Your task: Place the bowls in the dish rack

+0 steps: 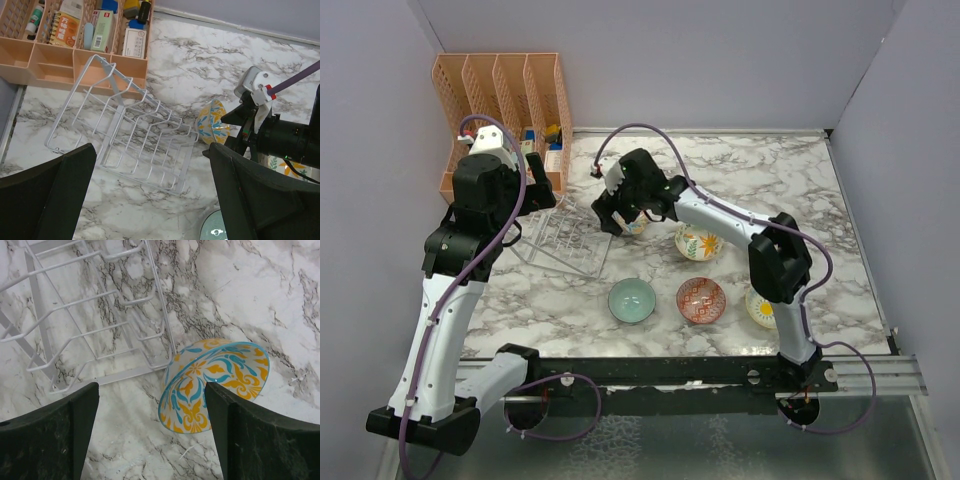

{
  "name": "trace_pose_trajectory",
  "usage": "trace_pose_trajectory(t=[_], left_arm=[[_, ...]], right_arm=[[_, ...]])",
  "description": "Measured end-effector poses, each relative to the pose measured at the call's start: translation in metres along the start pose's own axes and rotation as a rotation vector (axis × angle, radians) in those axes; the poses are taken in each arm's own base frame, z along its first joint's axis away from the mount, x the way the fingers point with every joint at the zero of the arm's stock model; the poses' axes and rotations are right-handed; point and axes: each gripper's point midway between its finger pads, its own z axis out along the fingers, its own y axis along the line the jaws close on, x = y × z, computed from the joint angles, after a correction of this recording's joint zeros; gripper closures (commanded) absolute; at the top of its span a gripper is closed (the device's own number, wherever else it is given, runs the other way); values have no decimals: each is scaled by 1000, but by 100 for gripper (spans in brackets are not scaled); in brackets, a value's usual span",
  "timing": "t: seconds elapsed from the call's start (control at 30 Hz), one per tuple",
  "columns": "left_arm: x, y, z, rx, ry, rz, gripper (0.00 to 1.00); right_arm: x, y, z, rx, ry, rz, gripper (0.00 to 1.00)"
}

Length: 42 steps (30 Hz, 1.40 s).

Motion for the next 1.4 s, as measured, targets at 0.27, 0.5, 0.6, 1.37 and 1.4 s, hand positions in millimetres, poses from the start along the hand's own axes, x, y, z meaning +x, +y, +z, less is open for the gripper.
trace_pose_trajectory(t=[0.27,0.5,0.6,1.37,1.4], left_arm=[[0,2,0,-7,-2,7,1],[0,2,0,-7,-2,8,1],[1,2,1,-8,1,9,1],[-2,1,1,-11,7,8,1],[-3,1,2,-10,6,7,1]], right_arm=[[14,0,11,-9,14,87,37],[32,1,28,-1,46,204,59],[42,0,31,27,62,265,81],[-2,20,-37,18,-90,511,99],[-14,28,-47,-30,-139,540,99]])
